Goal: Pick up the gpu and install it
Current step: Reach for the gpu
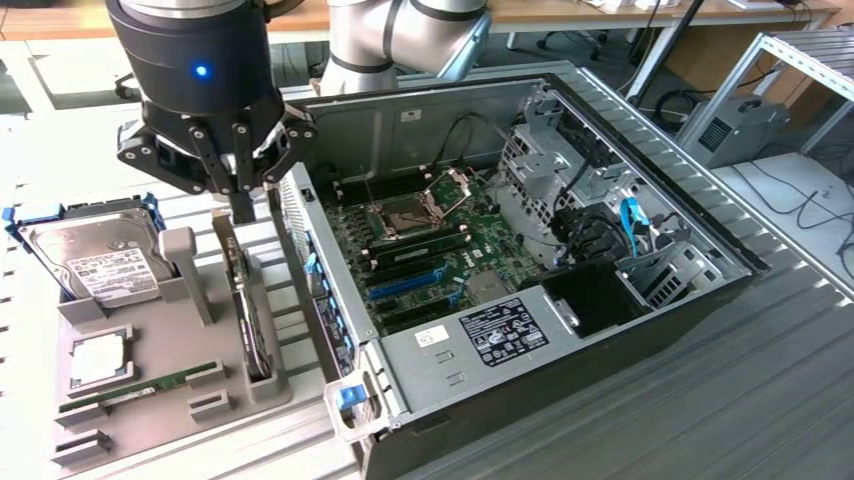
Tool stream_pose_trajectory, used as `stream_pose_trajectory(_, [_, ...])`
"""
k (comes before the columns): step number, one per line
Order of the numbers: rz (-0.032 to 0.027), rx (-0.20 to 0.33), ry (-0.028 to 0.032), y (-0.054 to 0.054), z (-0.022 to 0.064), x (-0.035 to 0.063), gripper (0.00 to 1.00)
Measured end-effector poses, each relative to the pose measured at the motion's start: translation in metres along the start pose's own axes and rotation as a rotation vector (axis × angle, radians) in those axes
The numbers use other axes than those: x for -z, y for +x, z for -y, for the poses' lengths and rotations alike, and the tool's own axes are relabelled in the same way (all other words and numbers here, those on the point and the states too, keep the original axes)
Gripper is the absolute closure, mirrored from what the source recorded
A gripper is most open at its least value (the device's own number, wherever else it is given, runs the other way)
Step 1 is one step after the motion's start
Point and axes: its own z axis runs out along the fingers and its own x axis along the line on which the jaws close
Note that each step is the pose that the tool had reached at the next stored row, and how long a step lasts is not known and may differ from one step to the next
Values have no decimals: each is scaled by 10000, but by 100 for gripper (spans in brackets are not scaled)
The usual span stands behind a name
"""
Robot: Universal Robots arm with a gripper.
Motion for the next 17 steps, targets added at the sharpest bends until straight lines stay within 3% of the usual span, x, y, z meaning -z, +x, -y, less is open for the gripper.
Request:
stream_pose_trajectory(12, [0, -1, 0, 4, 117, -9, 89])
stream_pose_trajectory(17, [0, -1, 0, 8, 208, -13, 89])
